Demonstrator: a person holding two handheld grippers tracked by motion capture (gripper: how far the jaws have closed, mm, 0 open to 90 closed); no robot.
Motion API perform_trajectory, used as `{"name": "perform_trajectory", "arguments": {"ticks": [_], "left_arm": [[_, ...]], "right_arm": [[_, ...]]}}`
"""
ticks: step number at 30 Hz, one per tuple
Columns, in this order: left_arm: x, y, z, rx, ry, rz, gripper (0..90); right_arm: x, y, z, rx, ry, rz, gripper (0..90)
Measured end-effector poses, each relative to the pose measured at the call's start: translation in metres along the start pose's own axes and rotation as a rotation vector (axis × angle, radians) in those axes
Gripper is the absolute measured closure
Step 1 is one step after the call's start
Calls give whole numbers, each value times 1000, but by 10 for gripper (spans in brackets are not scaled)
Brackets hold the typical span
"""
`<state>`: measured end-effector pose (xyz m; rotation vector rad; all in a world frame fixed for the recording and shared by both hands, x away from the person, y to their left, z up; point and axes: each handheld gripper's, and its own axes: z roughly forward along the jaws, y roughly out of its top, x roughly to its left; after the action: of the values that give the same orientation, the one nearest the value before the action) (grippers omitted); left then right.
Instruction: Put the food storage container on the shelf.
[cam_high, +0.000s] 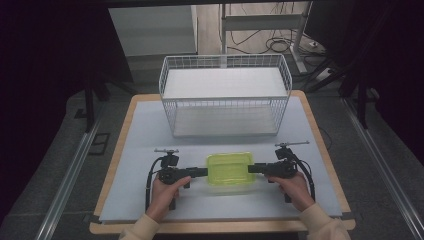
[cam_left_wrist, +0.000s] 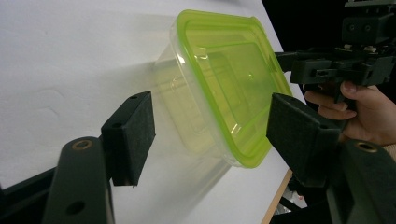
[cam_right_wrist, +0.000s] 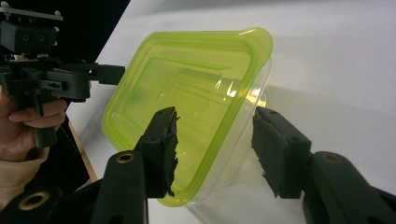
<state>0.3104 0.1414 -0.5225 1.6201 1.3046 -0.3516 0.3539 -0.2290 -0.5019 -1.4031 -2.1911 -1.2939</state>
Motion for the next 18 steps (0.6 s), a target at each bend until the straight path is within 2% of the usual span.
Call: {"name": "perform_trajectory", "arguments": {"ticks": [6,11,16,18], "left_arm": [[0,0,6,5,-31,-22,402],[1,1,15,19,-41,-36,486],[1,1,19,33,-46,-39,635],[-1,0,19,34,-33,-33,710]], "right_arm": [[-2,0,1,2,6,11,557],[-6,0,3,-2,17,29,625],[-8,-1,7,10,32,36,701],[-7,-2,8,18,24,32,721]]}}
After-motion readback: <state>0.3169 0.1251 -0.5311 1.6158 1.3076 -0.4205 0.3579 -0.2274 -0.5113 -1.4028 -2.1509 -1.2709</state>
